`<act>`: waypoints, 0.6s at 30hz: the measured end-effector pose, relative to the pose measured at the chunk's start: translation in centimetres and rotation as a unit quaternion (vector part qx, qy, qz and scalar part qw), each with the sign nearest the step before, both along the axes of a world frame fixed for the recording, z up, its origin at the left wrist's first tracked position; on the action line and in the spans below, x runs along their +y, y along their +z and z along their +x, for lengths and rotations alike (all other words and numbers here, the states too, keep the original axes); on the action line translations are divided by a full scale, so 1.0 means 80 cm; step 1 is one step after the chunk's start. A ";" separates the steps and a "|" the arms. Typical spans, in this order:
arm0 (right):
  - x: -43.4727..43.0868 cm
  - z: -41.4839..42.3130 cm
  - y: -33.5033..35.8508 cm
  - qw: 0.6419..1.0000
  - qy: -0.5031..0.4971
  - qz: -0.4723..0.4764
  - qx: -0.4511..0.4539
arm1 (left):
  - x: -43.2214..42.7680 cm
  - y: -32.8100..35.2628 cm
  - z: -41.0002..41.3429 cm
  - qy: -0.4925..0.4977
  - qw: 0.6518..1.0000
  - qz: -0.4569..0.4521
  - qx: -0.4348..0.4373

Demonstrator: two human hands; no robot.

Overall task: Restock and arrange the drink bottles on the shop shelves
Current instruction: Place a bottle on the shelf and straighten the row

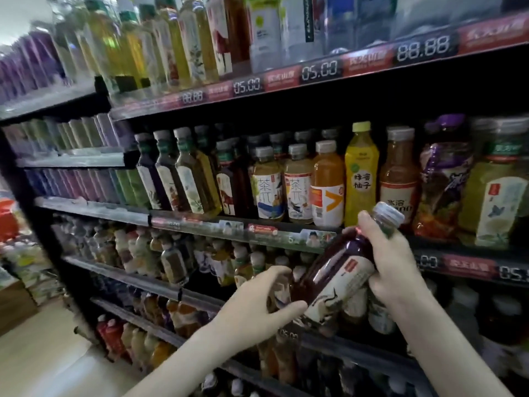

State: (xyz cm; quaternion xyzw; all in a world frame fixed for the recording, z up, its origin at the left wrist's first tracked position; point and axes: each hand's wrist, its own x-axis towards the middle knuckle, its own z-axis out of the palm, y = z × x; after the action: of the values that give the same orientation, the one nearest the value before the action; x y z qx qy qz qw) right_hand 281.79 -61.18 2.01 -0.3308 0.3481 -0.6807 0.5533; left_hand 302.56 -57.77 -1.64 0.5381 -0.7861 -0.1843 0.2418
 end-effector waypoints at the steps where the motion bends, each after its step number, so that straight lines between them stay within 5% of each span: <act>1: -0.005 0.011 0.002 1.000 -0.001 0.003 -0.006 | -0.005 0.001 0.008 -0.010 1.000 0.006 -0.007; 12: -0.040 0.031 0.029 0.990 0.113 0.005 0.087 | -0.064 -0.015 -0.006 -0.048 0.980 0.101 0.166; 18: -0.064 0.059 0.017 0.991 0.051 -0.036 0.116 | -0.085 0.001 0.004 -0.025 0.994 0.034 0.096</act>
State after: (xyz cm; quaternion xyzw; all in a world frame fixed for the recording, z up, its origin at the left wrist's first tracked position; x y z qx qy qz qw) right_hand 286.47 -66.33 3.34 -0.4445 0.3681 -0.6205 0.5310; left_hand 302.91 -64.61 -1.53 0.5062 -0.7657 -0.2680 0.2925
